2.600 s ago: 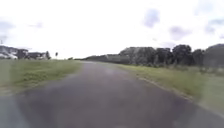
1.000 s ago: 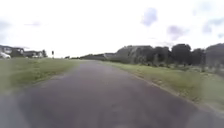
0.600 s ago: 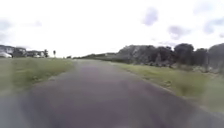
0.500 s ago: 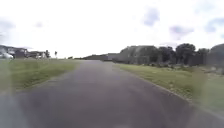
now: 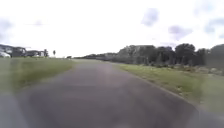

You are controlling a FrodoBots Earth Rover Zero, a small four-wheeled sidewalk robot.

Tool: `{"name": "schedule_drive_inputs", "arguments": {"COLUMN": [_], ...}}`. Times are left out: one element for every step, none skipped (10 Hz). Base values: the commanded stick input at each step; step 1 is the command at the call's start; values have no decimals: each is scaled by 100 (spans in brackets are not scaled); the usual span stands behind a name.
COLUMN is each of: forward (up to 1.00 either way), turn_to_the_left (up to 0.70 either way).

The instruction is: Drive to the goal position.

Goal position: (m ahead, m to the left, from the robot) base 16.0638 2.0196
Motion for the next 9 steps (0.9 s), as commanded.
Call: {"name": "schedule_drive_inputs", "arguments": {"forward": [70, 70, 70, 70, 70, 70, 70, 70, 70], "turn_to_the_left": [0, 0, 0, 0, 0, 0, 0, 0, 0]}}
